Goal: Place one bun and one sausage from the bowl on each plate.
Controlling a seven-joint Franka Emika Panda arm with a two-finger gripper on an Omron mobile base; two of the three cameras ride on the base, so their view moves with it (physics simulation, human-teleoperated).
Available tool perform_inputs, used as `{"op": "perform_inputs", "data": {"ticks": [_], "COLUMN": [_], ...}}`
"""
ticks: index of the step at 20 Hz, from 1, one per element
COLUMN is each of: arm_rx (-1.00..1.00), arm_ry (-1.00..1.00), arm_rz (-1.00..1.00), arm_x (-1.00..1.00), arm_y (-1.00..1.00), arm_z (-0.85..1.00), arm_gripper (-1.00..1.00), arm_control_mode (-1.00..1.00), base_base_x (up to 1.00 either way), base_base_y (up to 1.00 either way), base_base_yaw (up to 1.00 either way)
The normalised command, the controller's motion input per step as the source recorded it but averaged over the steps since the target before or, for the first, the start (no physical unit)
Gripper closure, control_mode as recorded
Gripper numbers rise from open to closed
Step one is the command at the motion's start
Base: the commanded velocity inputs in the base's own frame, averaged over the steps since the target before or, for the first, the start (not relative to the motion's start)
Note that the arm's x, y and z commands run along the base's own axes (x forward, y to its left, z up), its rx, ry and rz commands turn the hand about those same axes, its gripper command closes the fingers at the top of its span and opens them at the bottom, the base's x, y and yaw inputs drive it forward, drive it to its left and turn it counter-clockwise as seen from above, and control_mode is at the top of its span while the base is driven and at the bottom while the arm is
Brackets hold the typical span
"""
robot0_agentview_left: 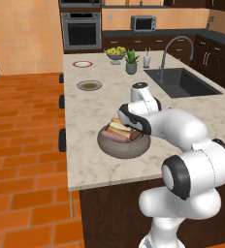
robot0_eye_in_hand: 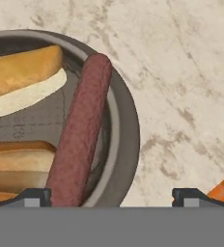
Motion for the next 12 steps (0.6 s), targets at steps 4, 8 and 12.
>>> {"op": "perform_inputs", "data": {"ticks": [4, 8, 12], "arm_rx": [0.0, 0.0, 0.0], "arm_ry": [0.0, 0.0, 0.0], "arm_rz": [-0.07, -0.05, -0.05], "arm_x": [0.48, 0.24, 0.23], "arm_y": [0.0, 0.0, 0.0], "arm_z": [-0.08, -0.22, -0.23], "arm_gripper": [-1.0, -1.0, -1.0], "arm_control_mode": [-1.0, -1.0, -1.0], "base_base_x": [0.0, 0.0, 0.0], "base_base_y": [0.0, 0.0, 0.0], "base_base_yaw": [0.0, 0.0, 0.0]}}
